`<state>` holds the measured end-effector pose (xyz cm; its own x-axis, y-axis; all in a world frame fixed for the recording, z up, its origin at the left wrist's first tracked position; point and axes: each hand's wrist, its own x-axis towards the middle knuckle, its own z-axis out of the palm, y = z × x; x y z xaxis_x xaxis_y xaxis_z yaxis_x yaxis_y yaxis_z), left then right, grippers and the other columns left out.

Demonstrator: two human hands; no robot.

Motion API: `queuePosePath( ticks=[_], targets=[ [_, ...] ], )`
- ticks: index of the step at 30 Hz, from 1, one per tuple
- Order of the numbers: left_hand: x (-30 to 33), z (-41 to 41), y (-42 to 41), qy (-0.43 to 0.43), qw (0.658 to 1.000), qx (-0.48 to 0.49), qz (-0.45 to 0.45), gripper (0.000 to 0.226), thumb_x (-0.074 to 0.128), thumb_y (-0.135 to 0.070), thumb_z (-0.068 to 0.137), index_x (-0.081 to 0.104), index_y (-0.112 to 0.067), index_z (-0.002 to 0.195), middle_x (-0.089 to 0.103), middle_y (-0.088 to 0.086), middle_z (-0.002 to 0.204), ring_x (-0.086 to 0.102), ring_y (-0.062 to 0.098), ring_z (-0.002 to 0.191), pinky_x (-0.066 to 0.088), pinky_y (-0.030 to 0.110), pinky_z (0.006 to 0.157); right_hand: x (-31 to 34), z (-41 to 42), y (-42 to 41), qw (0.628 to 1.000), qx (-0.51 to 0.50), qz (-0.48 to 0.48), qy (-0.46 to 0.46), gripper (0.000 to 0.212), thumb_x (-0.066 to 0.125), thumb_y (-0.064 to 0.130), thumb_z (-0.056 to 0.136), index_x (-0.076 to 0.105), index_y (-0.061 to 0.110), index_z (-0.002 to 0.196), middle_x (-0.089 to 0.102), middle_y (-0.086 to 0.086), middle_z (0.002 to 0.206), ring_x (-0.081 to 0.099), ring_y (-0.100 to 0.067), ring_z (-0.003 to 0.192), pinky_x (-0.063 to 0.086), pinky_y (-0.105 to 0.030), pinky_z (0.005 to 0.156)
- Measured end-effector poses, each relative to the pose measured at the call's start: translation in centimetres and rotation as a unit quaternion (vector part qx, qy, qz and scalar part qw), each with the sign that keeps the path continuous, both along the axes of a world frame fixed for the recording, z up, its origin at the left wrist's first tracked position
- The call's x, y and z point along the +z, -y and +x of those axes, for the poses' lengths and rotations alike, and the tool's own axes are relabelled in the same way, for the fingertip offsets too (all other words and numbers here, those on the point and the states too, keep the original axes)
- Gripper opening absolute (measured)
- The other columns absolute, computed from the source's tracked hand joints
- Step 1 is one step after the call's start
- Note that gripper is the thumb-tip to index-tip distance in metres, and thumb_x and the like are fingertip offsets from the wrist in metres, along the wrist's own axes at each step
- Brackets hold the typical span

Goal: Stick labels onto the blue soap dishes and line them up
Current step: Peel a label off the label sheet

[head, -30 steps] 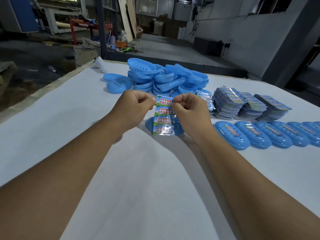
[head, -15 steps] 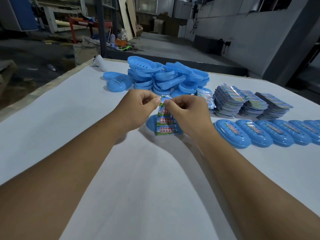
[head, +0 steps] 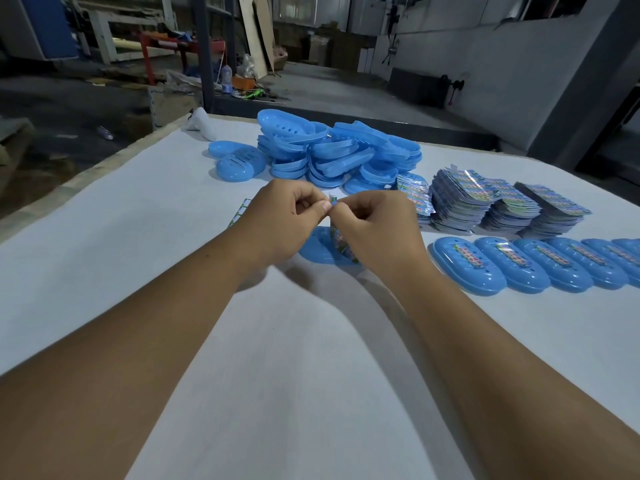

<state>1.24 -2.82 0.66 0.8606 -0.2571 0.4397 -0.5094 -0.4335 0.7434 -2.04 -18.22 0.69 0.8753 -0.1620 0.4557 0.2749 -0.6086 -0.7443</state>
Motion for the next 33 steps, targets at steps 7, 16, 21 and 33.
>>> queuePosePath(
  ticks=[7, 16, 21, 33],
  targets=[
    [-0.06, -0.12, 0.12, 0.040, 0.998, 0.014, 0.052, 0.012, 0.061, -0.018, 0.097, 0.072, -0.018, 0.091, 0.070, -0.008, 0.081, 0.058, 0.008, 0.075, 0.046, 0.022, 0.069, 0.06, 0.23, -0.30, 0.997, -0.024, -0.070, 0.015, 0.027, 0.056, 0.029, 0.077, 0.071, 0.012, 0.063, 0.064, 0.002, 0.051, 0.059, -0.019, 0.052, 0.053, -0.033, 0.055],
    [0.30, -0.18, 0.01, 0.091, 0.991, 0.021, 0.099, 0.013, 0.060, -0.015, 0.096, 0.070, -0.015, 0.088, 0.067, -0.004, 0.085, 0.052, 0.011, 0.081, 0.037, 0.023, 0.070, 0.25, 0.26, -0.21, 0.992, -0.012, -0.122, 0.017, 0.029, 0.058, 0.025, 0.084, 0.066, 0.011, 0.060, 0.061, 0.000, 0.050, 0.050, -0.014, 0.048, 0.045, -0.030, 0.052],
    [0.27, -0.16, 0.13, 0.102, 0.989, 0.018, 0.105, 0.013, 0.060, -0.014, 0.096, 0.071, -0.012, 0.090, 0.069, -0.001, 0.087, 0.054, 0.014, 0.083, 0.041, 0.028, 0.072, 0.38, 0.21, -0.18, 0.995, -0.004, -0.098, 0.007, 0.027, 0.056, 0.022, 0.081, 0.071, 0.009, 0.062, 0.066, -0.002, 0.052, 0.062, -0.026, 0.054, 0.057, -0.042, 0.059],
    [0.13, 0.34, -0.24, 0.064, 0.995, 0.056, 0.060, 0.013, 0.065, -0.026, 0.091, 0.070, -0.021, 0.081, 0.069, -0.010, 0.076, 0.059, 0.007, 0.075, 0.042, 0.015, 0.061, 0.21, 0.39, 0.03, 0.995, 0.022, 0.084, -0.044, 0.021, 0.064, 0.027, 0.080, 0.079, 0.015, 0.072, 0.075, -0.004, 0.068, 0.074, -0.033, 0.076, 0.063, -0.054, 0.069]
  ],
)
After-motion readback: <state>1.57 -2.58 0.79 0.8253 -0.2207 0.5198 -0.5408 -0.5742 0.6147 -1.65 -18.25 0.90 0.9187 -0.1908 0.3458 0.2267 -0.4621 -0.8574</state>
